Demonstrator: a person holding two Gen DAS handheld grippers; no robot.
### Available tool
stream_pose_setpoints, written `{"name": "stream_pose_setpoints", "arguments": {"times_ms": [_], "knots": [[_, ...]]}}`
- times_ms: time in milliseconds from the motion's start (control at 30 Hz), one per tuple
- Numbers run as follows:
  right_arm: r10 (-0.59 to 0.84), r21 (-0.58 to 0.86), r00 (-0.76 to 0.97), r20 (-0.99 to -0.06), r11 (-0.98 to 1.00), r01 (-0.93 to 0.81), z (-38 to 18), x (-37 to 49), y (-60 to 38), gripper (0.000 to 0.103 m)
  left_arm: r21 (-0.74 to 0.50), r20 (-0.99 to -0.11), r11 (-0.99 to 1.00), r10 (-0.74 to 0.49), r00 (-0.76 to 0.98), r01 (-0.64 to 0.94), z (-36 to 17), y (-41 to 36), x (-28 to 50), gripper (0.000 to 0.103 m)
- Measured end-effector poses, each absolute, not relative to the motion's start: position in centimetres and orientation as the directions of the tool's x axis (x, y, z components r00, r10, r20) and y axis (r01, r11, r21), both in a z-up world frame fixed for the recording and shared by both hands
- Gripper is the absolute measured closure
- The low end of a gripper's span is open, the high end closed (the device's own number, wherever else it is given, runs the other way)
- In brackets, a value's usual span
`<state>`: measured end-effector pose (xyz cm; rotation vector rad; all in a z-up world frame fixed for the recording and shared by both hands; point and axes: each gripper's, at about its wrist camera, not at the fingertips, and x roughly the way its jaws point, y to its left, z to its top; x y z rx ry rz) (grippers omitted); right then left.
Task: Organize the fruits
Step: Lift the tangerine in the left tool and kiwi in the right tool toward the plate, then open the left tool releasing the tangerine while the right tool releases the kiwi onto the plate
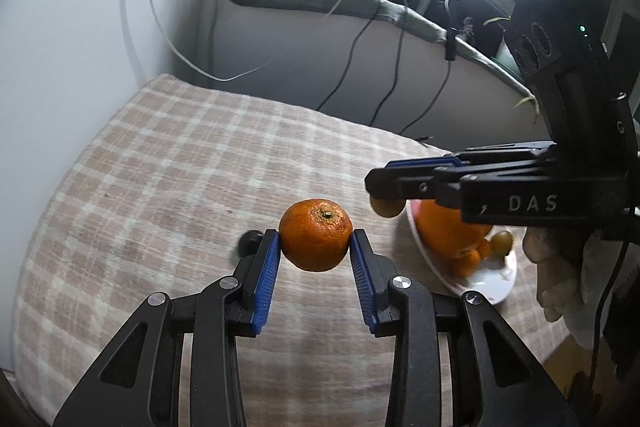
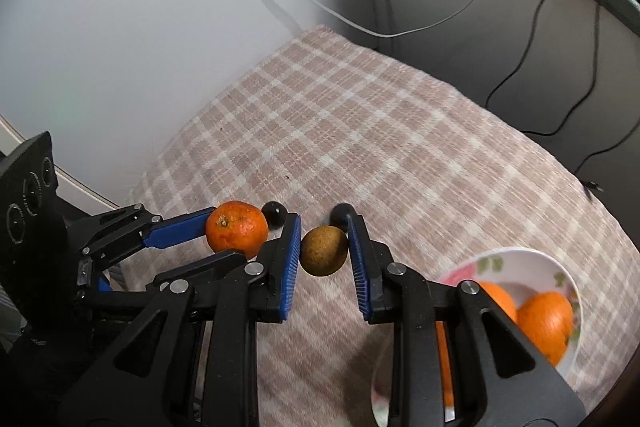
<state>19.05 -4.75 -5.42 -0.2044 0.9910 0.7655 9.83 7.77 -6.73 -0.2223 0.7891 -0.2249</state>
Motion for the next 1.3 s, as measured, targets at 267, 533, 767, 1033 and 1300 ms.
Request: {"name": "stream_pose_setpoints", "arguments": {"times_ms": [267,533,767,1033,1300], "knots": [[0.512,0.191,0.381,-0.77,0.754,-0.629,-3.3,16.4,-10.1,0.078,-0.274,-0.657,0.944,-0.323,0.681,0.184,-5.6,4.5,8.2,0.069],[0.511,0.209,0.433,-0.742,0.791,-0.575,-2.7,14.7,-16.1,0.078,-0.274,-0.649,0.927,-0.375,0.662,0.257,-5.2,0.7,7.1,0.069],[0.498,0.224,0.466,-0.732,0.821,-0.526,-3.1,14.2,-20.3,0.078,-0.28,-0.653,0.908,-0.418,0.632,0.311,-5.5,-2.4,6.5,0.069],[0.488,0.245,0.462,-0.741,0.837,-0.49,-4.5,13.7,-23.1,0.078,-0.285,-0.663,0.893,-0.446,0.601,0.347,-6.1,-4.9,6.4,0.069],[0.482,0.25,0.442,-0.756,0.838,-0.486,-6.1,13.1,-23.8,0.078,-0.287,-0.68,0.885,-0.458,0.572,0.367,-7.0,-6.8,6.6,0.069]]}}
